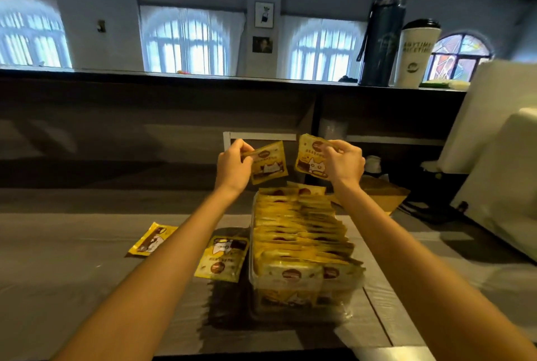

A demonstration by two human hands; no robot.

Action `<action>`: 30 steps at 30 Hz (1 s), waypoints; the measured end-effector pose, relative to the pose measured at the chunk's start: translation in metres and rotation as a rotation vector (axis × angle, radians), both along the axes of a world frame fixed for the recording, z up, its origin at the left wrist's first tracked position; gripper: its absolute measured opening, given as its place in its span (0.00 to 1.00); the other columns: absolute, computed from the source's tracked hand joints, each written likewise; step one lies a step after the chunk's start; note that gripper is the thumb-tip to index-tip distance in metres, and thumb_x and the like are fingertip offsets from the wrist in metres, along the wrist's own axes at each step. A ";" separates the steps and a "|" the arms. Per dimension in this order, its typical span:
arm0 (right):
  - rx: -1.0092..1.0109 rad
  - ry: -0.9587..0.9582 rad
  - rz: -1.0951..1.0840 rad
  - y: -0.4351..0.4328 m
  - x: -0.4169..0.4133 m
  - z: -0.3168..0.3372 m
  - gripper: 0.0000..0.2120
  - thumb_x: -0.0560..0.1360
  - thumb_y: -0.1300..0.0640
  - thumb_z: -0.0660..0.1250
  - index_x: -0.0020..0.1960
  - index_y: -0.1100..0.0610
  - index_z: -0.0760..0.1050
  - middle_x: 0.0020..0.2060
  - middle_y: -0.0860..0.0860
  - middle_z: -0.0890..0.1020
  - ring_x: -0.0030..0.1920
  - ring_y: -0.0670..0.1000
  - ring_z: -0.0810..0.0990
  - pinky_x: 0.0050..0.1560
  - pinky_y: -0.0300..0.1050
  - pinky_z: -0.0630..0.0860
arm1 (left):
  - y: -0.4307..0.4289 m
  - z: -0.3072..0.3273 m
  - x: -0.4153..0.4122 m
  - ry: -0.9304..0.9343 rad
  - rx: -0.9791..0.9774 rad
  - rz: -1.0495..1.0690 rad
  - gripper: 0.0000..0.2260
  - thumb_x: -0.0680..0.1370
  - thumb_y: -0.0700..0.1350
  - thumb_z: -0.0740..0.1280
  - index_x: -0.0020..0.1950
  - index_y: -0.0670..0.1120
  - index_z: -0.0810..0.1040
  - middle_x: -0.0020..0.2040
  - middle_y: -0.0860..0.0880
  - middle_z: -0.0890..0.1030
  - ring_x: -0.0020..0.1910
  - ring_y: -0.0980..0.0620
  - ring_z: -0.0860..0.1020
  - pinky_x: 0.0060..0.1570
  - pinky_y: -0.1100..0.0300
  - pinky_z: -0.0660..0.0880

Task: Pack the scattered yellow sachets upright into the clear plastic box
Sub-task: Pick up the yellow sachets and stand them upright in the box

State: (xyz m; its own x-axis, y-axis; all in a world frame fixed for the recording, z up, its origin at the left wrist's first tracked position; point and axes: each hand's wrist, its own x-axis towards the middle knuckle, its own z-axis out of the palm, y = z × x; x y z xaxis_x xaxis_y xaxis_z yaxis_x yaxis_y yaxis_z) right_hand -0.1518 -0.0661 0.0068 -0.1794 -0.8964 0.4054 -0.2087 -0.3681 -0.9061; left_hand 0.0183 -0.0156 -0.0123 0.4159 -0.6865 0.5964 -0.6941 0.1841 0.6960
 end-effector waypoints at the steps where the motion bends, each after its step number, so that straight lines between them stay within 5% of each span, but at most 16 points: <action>1: 0.002 0.008 -0.003 -0.005 -0.003 -0.003 0.12 0.77 0.57 0.63 0.57 0.61 0.78 0.54 0.56 0.81 0.55 0.54 0.79 0.51 0.48 0.79 | -0.006 -0.001 -0.003 -0.006 0.011 -0.016 0.04 0.78 0.37 0.61 0.52 0.39 0.74 0.53 0.42 0.78 0.48 0.54 0.74 0.31 0.71 0.69; 15: -0.003 0.102 0.064 -0.034 -0.008 -0.025 0.14 0.77 0.54 0.64 0.59 0.60 0.76 0.54 0.57 0.81 0.55 0.55 0.80 0.55 0.53 0.79 | -0.019 0.002 -0.008 0.057 0.004 -0.250 0.02 0.79 0.38 0.60 0.49 0.44 0.70 0.48 0.48 0.76 0.49 0.54 0.76 0.36 0.68 0.73; 30: 0.053 0.132 0.272 -0.040 0.000 -0.026 0.13 0.77 0.57 0.64 0.58 0.61 0.75 0.56 0.59 0.80 0.56 0.57 0.80 0.53 0.53 0.80 | -0.017 -0.025 0.004 -0.044 0.223 -0.308 0.04 0.79 0.38 0.61 0.48 0.46 0.71 0.48 0.50 0.76 0.48 0.56 0.75 0.37 0.69 0.71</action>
State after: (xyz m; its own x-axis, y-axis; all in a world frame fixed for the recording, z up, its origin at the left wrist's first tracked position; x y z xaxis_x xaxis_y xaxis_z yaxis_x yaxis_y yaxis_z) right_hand -0.1516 -0.1057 -0.0191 0.1208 -0.9248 0.3607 -0.2262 -0.3795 -0.8971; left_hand 0.0219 -0.0330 -0.0369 0.1472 -0.8903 0.4309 -0.6601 0.2360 0.7132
